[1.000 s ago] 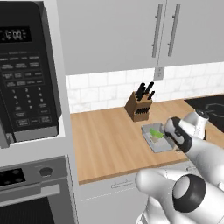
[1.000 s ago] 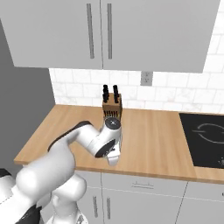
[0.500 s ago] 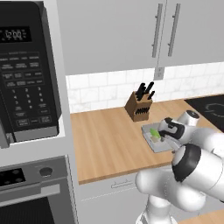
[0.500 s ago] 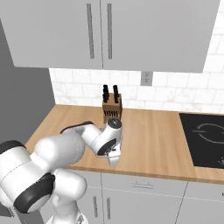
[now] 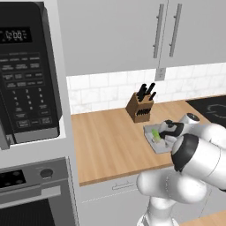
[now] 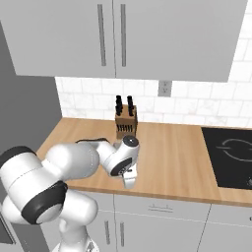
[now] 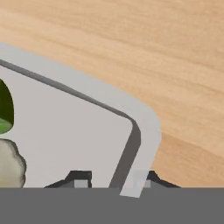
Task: Take the meat container that has the chicken drumstick and place it on the second highest rack of the freezer. Then take the vegetable container that has the garlic and lemon wedge and place it on the highest rack of the freezer.
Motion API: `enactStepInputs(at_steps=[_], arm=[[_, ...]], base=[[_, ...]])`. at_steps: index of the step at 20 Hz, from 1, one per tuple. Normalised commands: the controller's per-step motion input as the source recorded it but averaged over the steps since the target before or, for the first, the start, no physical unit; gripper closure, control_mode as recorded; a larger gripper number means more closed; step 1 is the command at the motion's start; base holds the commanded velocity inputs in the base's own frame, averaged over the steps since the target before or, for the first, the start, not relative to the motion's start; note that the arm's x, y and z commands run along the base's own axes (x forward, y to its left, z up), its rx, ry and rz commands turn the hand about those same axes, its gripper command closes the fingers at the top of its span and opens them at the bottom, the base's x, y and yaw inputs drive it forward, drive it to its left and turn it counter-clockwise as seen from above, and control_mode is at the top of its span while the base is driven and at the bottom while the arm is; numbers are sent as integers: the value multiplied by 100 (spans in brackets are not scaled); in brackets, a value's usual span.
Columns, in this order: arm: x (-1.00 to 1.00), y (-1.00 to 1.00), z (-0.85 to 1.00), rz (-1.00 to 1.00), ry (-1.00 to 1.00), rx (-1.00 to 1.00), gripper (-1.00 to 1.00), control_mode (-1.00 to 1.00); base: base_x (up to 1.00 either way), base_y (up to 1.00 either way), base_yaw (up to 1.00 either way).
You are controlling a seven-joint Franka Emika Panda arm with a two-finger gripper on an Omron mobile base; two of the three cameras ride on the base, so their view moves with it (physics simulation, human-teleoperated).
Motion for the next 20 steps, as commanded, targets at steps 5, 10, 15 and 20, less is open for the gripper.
enactStepInputs(at_steps=[5,10,15,20], arm=[[0,12,-32,1,1,0,100,-100],[-24,4,1,0,-8,0,100,-100],[-57,2,37,-1,-21,0,100,-100],[-13,17,71,-7,-8,0,100,-100]], base=[[0,0,0],[0,0,0],[0,0,0],[0,0,0]])
